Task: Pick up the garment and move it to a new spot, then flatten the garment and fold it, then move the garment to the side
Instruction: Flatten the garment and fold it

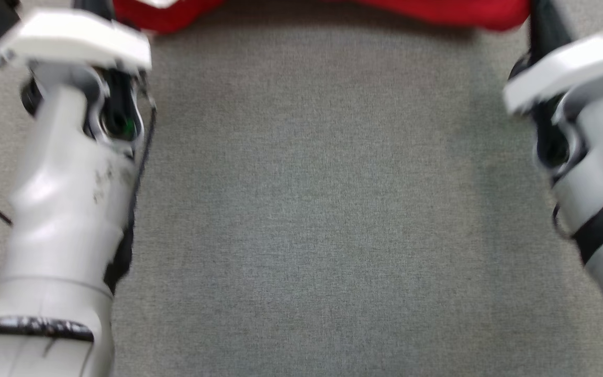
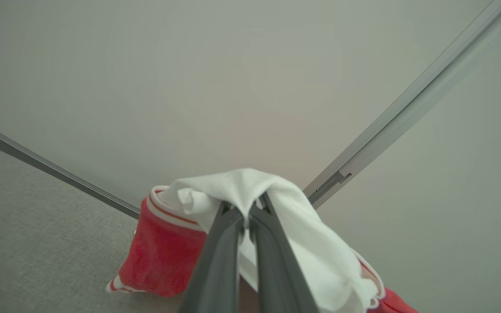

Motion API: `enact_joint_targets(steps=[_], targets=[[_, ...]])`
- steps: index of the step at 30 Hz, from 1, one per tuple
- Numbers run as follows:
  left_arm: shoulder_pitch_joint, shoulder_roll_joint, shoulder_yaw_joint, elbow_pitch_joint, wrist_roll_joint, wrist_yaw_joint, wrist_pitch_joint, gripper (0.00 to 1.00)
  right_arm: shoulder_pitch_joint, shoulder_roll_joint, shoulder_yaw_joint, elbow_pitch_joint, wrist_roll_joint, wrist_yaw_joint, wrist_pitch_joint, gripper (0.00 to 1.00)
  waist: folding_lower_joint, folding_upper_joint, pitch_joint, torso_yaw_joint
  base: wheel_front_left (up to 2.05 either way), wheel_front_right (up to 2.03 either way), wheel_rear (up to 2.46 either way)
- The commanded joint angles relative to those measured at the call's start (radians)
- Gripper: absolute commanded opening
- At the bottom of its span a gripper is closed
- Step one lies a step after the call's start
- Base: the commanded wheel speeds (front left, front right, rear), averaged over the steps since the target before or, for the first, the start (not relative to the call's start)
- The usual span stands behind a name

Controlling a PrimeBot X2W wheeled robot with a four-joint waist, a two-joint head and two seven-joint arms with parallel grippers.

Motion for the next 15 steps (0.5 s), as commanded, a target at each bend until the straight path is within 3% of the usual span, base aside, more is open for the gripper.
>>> enact_joint_targets(steps=[1, 7, 15], targets=[[0.072, 0.005, 0.002, 0.026, 0.016, -0.012, -0.002, 0.00, 0.067, 0.008, 0.053, 0.016, 0.003, 0.000, 0.018, 0.00, -0.0001, 0.0000, -0.064, 0.008, 0.00, 0.00, 0.00], [0.229, 0.048, -0.106, 0.115, 0.106, -0.061, 0.015, 0.00, 0.198, -0.011, 0.193, 0.016, 0.053, 0.000, 0.081, 0.00, -0.0001, 0.0000, -0.182, 0.001, 0.00, 0.00, 0.00], [0.377, 0.105, -0.221, 0.125, 0.171, -0.081, 0.038, 0.00, 0.293, -0.049, 0.322, 0.021, 0.083, 0.000, 0.110, 0.00, -0.0001, 0.0000, -0.275, -0.007, 0.00, 0.00, 0.00]])
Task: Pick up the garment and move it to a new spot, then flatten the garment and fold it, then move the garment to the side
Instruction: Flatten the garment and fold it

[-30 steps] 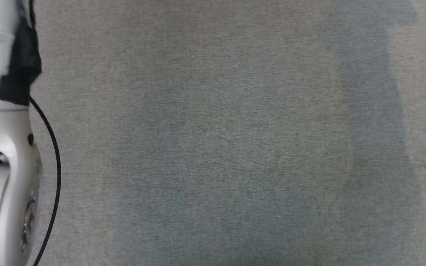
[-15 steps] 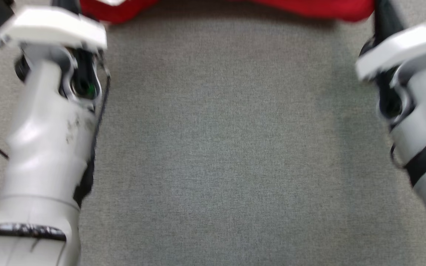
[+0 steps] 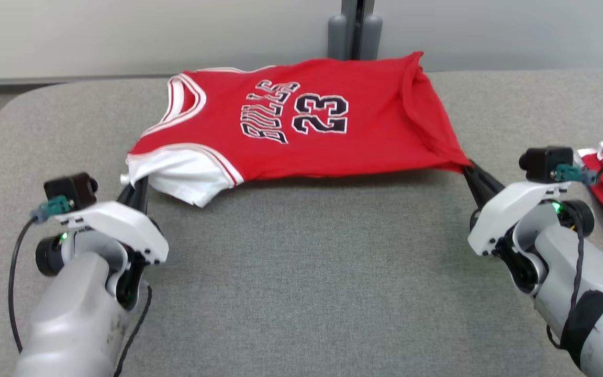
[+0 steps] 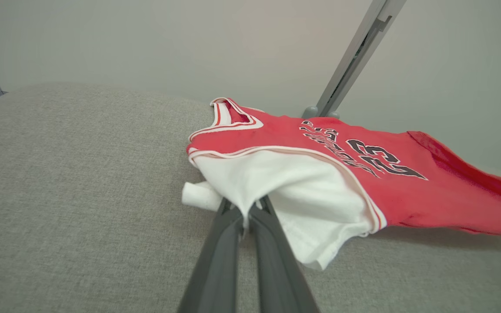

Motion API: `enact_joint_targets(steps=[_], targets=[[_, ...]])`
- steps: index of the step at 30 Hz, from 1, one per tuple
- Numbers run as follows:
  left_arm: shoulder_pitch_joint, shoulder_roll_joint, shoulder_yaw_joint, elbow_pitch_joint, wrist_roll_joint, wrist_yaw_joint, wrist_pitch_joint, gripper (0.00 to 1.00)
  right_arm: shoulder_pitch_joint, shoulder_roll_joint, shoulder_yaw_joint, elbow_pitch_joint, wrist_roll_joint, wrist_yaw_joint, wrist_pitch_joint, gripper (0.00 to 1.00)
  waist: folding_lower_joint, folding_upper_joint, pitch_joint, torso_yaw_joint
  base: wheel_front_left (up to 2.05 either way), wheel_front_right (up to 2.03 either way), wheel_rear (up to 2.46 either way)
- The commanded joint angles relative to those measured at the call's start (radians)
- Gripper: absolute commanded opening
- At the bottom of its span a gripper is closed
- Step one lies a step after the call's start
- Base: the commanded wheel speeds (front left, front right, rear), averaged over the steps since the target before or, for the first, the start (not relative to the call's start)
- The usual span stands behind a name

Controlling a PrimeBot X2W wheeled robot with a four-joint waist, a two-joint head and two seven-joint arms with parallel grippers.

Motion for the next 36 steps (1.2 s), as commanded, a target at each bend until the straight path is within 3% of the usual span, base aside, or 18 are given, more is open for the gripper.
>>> enact_joint_targets(steps=[1, 12, 18, 25, 36], targets=[[0.020, 0.012, -0.006, -0.006, 0.005, -0.007, 0.002, 0.00, 0.020, -0.008, 0.008, 0.005, 0.009, 0.000, 0.007, 0.00, -0.0001, -0.0001, -0.032, -0.005, 0.00, 0.00, 0.00], [0.216, 0.094, -0.177, -0.178, -0.023, -0.006, 0.093, 0.00, 0.125, -0.059, 0.089, 0.023, 0.093, 0.000, 0.022, 0.00, -0.0001, -0.0001, -0.116, -0.003, 0.00, 0.00, 0.00], [0.296, 0.152, -0.224, -0.276, -0.070, -0.006, 0.144, 0.00, 0.175, -0.085, 0.140, 0.018, 0.127, 0.000, 0.049, 0.00, -0.0001, -0.0001, -0.158, 0.006, 0.00, 0.00, 0.00], [0.387, 0.195, -0.260, -0.448, -0.201, -0.006, 0.251, 0.00, 0.224, -0.117, 0.188, -0.014, 0.191, 0.000, 0.129, 0.00, -0.0001, -0.0001, -0.197, 0.015, 0.00, 0.00, 0.00], [0.494, 0.354, -0.345, -0.700, -0.299, -0.006, 0.445, 0.00, 0.256, -0.237, 0.289, -0.157, 0.249, 0.000, 0.224, 0.00, -0.0001, -0.0001, -0.234, 0.010, 0.00, 0.00, 0.00]])
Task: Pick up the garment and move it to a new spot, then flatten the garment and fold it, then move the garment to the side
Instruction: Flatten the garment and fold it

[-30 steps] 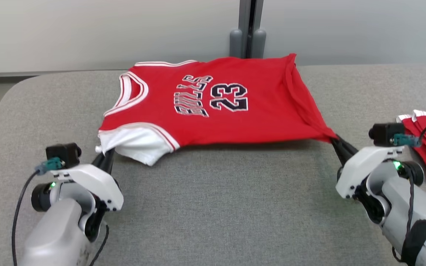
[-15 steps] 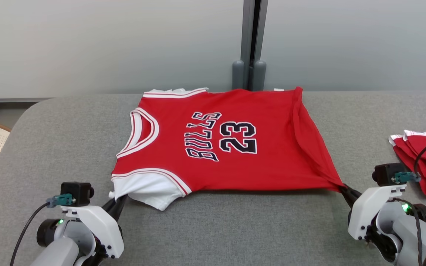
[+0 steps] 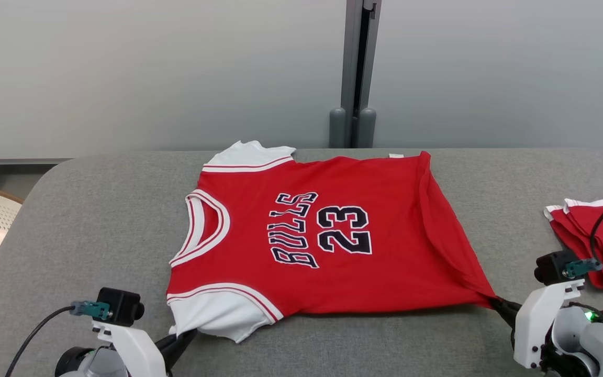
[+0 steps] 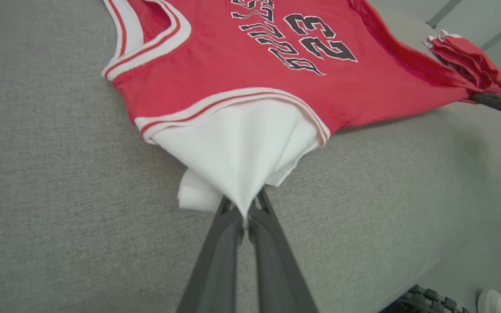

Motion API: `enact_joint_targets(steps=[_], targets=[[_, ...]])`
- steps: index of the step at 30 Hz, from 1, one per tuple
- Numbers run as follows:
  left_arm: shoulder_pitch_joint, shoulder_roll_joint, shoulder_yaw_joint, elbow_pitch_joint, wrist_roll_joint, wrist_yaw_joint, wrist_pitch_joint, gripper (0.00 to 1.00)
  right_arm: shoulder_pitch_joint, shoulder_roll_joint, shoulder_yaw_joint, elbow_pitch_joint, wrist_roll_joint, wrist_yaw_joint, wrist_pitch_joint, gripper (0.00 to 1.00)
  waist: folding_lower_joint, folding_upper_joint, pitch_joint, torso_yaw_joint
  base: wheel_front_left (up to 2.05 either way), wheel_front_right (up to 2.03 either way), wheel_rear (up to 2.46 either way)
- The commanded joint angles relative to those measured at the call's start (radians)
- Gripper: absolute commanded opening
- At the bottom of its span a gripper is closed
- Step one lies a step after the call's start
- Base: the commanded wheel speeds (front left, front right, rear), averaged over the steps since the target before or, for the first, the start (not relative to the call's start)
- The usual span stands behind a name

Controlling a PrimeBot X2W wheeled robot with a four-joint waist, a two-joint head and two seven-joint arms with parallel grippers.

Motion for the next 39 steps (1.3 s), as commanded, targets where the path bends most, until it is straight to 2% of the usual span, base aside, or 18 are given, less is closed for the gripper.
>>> enact_joint_targets(steps=[1, 6, 9, 15, 23, 26, 39], targets=[[0.020, 0.019, 0.000, -0.027, -0.021, 0.000, 0.016, 0.00, 0.017, -0.021, 0.010, -0.027, 0.019, 0.000, 0.018, 0.00, -0.0001, 0.0000, -0.005, -0.003, 0.00, 0.00, 0.00], [0.060, 0.062, 0.011, -0.107, -0.100, 0.000, 0.087, 0.00, 0.037, -0.081, 0.040, -0.139, 0.089, 0.000, 0.092, 0.00, -0.0001, 0.0000, -0.015, -0.010, 0.00, 0.00, 0.00], [0.086, 0.099, 0.019, -0.167, -0.159, 0.006, 0.150, 0.00, 0.044, -0.138, 0.066, -0.225, 0.125, 0.000, 0.150, 0.00, -0.0001, 0.0000, -0.023, -0.015, 0.00, 0.00, 0.00], [0.134, 0.182, 0.042, -0.288, -0.254, 0.032, 0.253, 0.00, 0.046, -0.237, 0.114, -0.347, 0.137, 0.000, 0.225, 0.00, -0.0001, 0.0000, -0.033, -0.025, 0.00, 0.00, 0.00], [0.181, 0.263, 0.066, -0.442, -0.374, 0.088, 0.365, 0.00, 0.041, -0.317, 0.133, -0.452, 0.191, 0.000, 0.291, 0.00, -0.0001, 0.0000, -0.028, -0.035, 0.00, 0.00, 0.00], [0.161, 0.274, 0.066, -0.464, -0.356, 0.106, 0.376, 0.00, 0.013, -0.336, 0.132, -0.463, 0.181, 0.000, 0.303, 0.00, -0.0001, 0.0000, -0.018, -0.037, 0.00, 0.00, 0.00], [0.007, 0.248, 0.056, -0.433, -0.324, 0.163, 0.474, 0.00, -0.098, -0.321, 0.112, -0.456, 0.180, 0.000, 0.306, 0.00, -0.0001, 0.0000, 0.057, -0.051, 0.00, 0.00, 0.00]])
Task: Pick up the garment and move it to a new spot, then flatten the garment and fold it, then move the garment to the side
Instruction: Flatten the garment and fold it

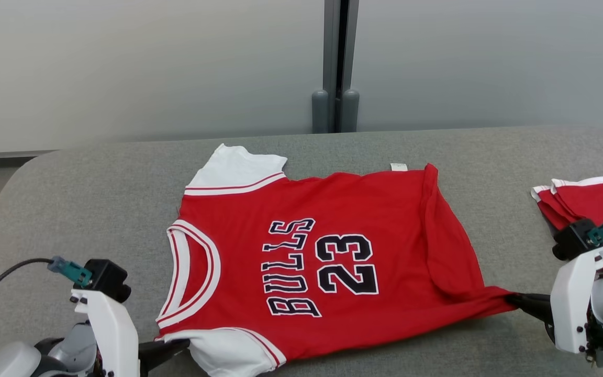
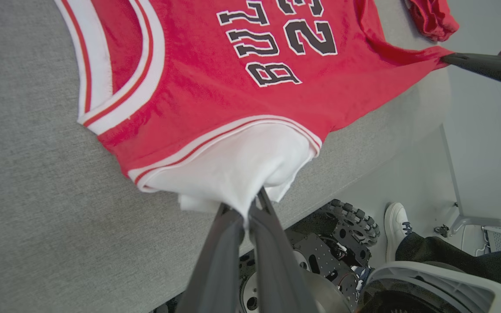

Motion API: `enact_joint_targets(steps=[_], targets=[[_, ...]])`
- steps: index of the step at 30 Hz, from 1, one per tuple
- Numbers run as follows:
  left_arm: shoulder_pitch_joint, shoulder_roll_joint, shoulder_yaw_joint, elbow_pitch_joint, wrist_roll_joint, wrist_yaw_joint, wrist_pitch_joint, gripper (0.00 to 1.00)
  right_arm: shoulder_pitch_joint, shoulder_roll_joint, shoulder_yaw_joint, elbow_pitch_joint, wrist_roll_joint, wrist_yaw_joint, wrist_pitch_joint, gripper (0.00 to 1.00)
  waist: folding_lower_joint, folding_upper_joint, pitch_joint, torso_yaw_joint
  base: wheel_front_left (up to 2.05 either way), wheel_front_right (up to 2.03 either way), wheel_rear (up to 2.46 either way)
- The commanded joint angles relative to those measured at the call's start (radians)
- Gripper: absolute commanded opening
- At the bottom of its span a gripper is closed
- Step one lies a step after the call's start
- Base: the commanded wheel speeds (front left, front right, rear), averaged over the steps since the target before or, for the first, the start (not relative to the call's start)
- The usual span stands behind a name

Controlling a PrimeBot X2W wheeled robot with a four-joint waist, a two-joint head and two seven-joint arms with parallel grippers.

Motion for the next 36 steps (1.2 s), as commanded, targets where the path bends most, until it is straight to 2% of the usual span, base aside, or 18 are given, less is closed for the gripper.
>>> enact_joint_targets(steps=[1, 17, 34, 35, 36], targets=[[-0.035, -0.007, 0.008, 0.013, 0.005, 0.008, 0.007, 0.00, -0.024, 0.004, -0.005, 0.005, -0.002, 0.000, 0.002, 0.00, 0.0000, 0.0000, 0.024, -0.007, 0.00, 0.00, 0.00], [-0.278, -0.117, -0.018, 0.207, 0.137, 0.006, -0.003, 0.00, -0.168, 0.074, 0.021, 0.102, -0.119, 0.000, -0.075, 0.00, 0.0000, 0.0000, 0.158, -0.026, 0.00, 0.00, 0.00], [-0.398, -0.205, -0.038, 0.393, 0.204, -0.022, -0.059, 0.00, -0.219, 0.114, 0.048, 0.174, -0.146, 0.000, -0.191, 0.00, 0.0000, 0.0000, 0.229, -0.029, 0.00, 0.00, 0.00], [-0.401, -0.210, -0.043, 0.402, 0.210, -0.024, -0.062, 0.00, -0.222, 0.115, 0.048, 0.175, -0.148, 0.000, -0.205, 0.38, 0.0000, 0.0000, 0.230, -0.027, 0.00, 0.00, 0.00], [-0.403, -0.213, -0.047, 0.409, 0.218, -0.030, -0.066, 0.20, -0.218, 0.119, 0.049, 0.182, -0.138, 0.000, -0.210, 1.00, 0.0000, 0.0000, 0.231, -0.026, 0.00, 0.00, 0.00]])
